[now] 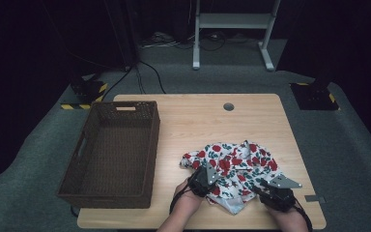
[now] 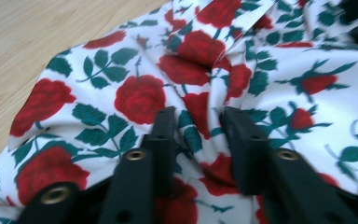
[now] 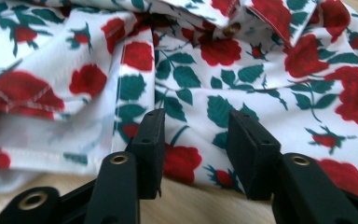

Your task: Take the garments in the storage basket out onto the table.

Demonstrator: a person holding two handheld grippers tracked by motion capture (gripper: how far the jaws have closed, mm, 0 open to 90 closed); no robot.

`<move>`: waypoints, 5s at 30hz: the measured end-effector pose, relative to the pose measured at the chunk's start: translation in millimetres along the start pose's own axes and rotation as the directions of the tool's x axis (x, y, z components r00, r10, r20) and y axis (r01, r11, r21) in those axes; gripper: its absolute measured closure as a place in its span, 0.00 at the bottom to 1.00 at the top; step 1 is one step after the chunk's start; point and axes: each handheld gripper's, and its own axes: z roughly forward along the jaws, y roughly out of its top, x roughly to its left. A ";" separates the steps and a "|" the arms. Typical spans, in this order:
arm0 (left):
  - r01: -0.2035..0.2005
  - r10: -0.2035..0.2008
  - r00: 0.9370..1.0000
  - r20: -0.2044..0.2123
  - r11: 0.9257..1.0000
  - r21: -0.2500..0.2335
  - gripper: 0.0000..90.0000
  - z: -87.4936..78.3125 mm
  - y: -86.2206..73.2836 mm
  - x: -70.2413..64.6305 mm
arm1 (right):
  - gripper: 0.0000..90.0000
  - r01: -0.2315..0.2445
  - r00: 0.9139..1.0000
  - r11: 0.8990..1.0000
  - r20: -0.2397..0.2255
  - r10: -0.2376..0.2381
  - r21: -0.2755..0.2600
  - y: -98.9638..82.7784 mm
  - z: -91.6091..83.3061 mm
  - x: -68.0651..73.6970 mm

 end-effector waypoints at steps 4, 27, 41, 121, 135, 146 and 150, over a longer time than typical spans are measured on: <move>0.020 -0.020 1.000 0.006 1.000 0.006 0.92 -1.1 -9.1 2.8 | 0.69 0.001 1.000 1.000 -0.005 -0.001 0.016 -6.5 -8.6 -6.0; 0.129 -0.131 0.989 -0.070 0.991 -0.026 0.95 -17.3 -18.9 36.1 | 0.56 -0.065 0.993 0.998 0.101 0.064 0.003 57.8 31.1 -66.9; 0.063 -0.069 0.996 -0.052 0.993 -0.095 0.98 -83.7 -20.0 5.1 | 0.98 0.039 0.999 0.995 0.021 -0.038 -0.090 28.4 -22.5 -15.3; 0.281 -0.276 0.955 -0.109 0.959 0.039 0.56 22.2 -21.2 73.8 | 0.59 -0.005 0.997 1.000 0.082 0.006 -0.012 -21.3 -31.4 -32.9; 0.285 -0.265 0.935 -0.237 0.957 0.053 0.57 19.6 -20.1 98.5 | 0.59 -0.006 0.997 1.000 0.079 0.007 -0.012 -23.6 -32.3 -30.7; 0.200 -0.206 0.974 -0.096 0.977 -0.068 0.55 6.0 1.0 33.2 | 0.59 0.006 0.997 1.000 0.078 -0.005 -0.014 -23.5 -33.0 -27.0; 0.165 -0.168 0.983 -0.073 0.985 -0.044 0.55 19.3 1.8 14.7 | 0.59 0.004 0.997 1.000 0.077 -0.003 -0.014 -24.5 -32.9 -27.2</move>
